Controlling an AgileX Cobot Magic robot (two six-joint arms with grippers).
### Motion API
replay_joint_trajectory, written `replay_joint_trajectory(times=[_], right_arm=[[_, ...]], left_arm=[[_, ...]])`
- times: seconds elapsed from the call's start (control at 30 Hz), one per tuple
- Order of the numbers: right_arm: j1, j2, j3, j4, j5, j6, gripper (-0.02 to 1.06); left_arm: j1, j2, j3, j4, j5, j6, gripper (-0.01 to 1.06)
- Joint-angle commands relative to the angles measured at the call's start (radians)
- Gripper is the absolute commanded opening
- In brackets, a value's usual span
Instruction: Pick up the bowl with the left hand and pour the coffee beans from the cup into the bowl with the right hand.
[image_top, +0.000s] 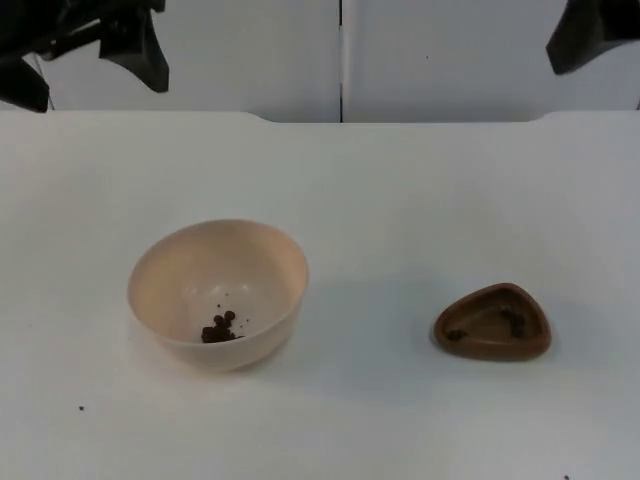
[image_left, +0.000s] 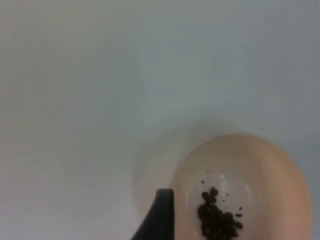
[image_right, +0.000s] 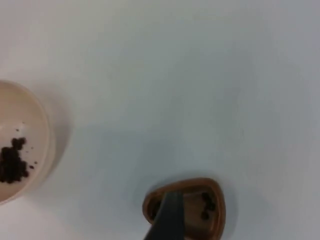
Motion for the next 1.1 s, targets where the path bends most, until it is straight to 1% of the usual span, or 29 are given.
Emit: replay_joint_trajectory(times=[0.0, 0.07, 0.17, 0.3, 0.43, 0.8, 0.87, 0.93, 1.03, 1.07], right_arm=[[-0.004, -0.031, 0.008, 0.019, 0.006, -0.032, 0.73], [-0.004, -0.070, 0.008, 0.057, 0.012, -0.073, 0.73], [-0.004, -0.095, 0.008, 0.075, 0.013, -0.095, 0.73], [-0.004, -0.130, 0.008, 0.079, 0.036, -0.097, 0.73], [-0.004, -0.181, 0.008, 0.082, 0.080, -0.122, 0.73], [-0.004, -0.310, 0.010, 0.092, 0.100, -0.142, 0.73], [-0.004, -0.323, 0.019, 0.101, 0.097, -0.147, 0.73], [-0.004, -0.364, 0.056, 0.121, 0.070, -0.169, 0.73], [-0.004, -0.435, 0.150, 0.121, 0.022, -0.169, 0.73], [-0.004, -0.435, 0.150, 0.121, 0.022, -0.169, 0.73]], left_arm=[[0.001, -0.051, -0.002, -0.025, 0.013, 0.022, 0.83], [0.001, -0.089, -0.002, -0.051, 0.020, 0.038, 0.83], [0.001, -0.128, -0.002, -0.068, 0.033, 0.062, 0.83], [0.001, -0.178, -0.002, -0.083, 0.049, 0.082, 0.83], [0.001, -0.248, -0.002, -0.083, 0.080, 0.091, 0.83], [0.001, -0.375, -0.002, -0.083, 0.150, 0.131, 0.83], [0.001, -0.385, -0.002, -0.083, 0.162, 0.138, 0.83], [0.001, -0.416, 0.009, -0.083, 0.169, 0.150, 0.83], [0.001, -0.477, 0.076, -0.085, 0.135, 0.153, 0.83], [0.001, -0.477, 0.076, -0.085, 0.135, 0.153, 0.83]])
